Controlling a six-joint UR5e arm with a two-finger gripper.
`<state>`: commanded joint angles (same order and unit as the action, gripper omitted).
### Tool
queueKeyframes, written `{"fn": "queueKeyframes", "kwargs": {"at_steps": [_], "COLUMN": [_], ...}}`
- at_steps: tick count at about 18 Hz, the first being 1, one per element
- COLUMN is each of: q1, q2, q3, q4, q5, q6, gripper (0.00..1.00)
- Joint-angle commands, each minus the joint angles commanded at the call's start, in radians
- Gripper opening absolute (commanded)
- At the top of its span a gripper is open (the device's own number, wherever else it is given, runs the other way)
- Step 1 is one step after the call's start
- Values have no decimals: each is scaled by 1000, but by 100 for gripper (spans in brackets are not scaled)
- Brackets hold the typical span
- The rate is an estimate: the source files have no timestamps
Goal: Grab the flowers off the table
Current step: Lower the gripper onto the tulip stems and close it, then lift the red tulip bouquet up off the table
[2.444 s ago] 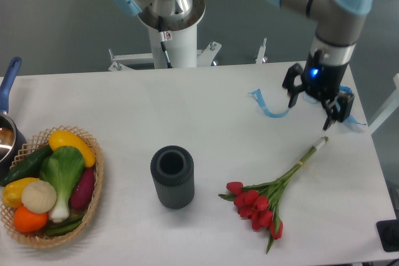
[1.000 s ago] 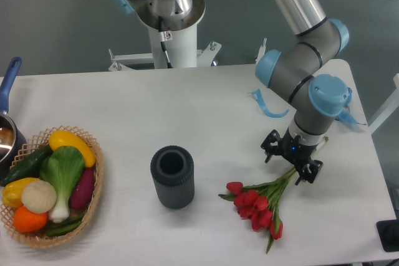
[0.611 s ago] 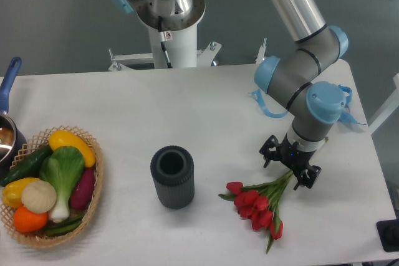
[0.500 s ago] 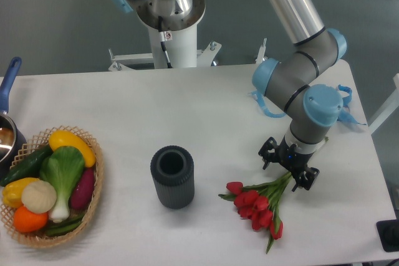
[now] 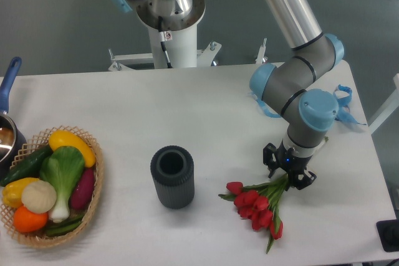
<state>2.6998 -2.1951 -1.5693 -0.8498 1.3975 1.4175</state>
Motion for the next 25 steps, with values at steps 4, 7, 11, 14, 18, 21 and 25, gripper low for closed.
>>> {"fn": "queueKeyframes", "kwargs": {"at_steps": [4,7,11,14,18,21,25], "q1": [2,5,8,0,8,14,14], "q2": [17,44,89,165,259,319,380], "q3": [-8,-20,-21,-32,-47,-58,-70], "q4": [-2,-3,-5,-11,-8,-5,-3], "q5": [-2,-8,-11,-63,-328,-492,-690], "q6": [-32,-35,-54,-93,-149,-235,-299], "gripper": [28,20,18,18,18,18,18]}}
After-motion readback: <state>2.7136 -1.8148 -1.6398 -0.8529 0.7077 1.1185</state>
